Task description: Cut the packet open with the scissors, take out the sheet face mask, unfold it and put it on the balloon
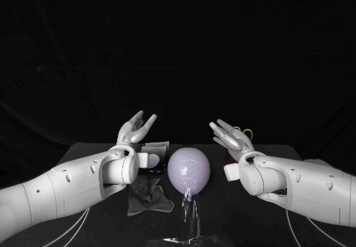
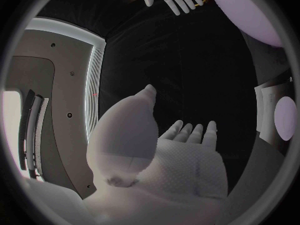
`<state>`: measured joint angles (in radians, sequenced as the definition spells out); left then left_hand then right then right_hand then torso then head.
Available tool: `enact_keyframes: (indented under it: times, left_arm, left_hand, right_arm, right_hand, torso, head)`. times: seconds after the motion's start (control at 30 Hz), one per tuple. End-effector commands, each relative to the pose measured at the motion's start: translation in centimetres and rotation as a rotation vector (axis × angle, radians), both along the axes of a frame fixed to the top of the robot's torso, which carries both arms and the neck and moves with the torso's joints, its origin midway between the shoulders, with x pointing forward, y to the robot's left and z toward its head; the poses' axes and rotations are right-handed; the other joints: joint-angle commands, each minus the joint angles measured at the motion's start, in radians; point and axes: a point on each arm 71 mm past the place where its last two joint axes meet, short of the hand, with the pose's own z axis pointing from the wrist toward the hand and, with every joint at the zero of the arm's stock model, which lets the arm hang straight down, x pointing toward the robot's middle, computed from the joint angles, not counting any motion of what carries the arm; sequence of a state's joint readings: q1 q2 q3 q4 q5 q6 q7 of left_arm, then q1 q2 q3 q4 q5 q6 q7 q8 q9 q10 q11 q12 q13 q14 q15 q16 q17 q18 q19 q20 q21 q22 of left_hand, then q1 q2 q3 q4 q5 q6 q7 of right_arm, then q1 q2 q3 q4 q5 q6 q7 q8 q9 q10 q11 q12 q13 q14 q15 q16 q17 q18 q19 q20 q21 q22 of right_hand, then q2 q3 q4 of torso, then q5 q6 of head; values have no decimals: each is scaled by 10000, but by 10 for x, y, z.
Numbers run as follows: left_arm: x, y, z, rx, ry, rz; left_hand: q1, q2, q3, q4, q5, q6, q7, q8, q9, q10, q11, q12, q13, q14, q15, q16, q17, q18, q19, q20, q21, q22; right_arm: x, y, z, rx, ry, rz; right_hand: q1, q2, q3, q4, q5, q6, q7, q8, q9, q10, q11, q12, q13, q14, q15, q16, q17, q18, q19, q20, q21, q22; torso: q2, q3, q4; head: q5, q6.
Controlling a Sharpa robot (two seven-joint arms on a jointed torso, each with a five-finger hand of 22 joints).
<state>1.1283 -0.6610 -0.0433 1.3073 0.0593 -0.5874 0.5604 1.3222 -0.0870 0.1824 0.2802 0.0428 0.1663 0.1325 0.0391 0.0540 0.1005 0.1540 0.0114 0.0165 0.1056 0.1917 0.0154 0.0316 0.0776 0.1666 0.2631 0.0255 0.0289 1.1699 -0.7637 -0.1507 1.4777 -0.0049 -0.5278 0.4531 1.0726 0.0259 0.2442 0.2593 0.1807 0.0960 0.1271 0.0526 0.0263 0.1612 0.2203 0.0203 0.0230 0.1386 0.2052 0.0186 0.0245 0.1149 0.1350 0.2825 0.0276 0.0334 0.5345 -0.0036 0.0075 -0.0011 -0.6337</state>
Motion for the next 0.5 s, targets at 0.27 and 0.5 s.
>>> enact_keyframes:
  times: [0.27, 0.5]
  left_arm:
    - [0, 1, 5, -560, -468, -593]
    - [-2, 8, 7, -477, -676, -609]
  left_hand:
    - [441, -23, 41, 131, 68, 133, 736, 72, 26, 48, 120, 64, 18, 30, 109, 49, 18, 171, 36, 159, 64, 22]
    - [716, 92, 117, 110, 70, 653, 918, 263, 184, 555, 327, 169, 93, 355, 173, 146, 112, 356, -11, 238, 84, 31]
  right_arm:
    - [1, 0, 4, -260, -423, 1666]
    - [6, -8, 15, -939, -1716, 1073]
  right_hand:
    - [342, 26, -15, 48, 79, 145, 1471, 94, 39, 136, 145, 57, 27, 65, 134, 59, 24, 53, 24, 110, 61, 19]
    - [1151, 48, 163, -604, 623, 1352, 1702, 742, 379, 1721, 402, 362, 198, 1402, 396, 425, 285, 2, 419, 131, 255, 134]
  torso:
    - [-24, 5, 19]
    - [-14, -4, -12]
  head:
    - [-137, -53]
    - [-103, -33]
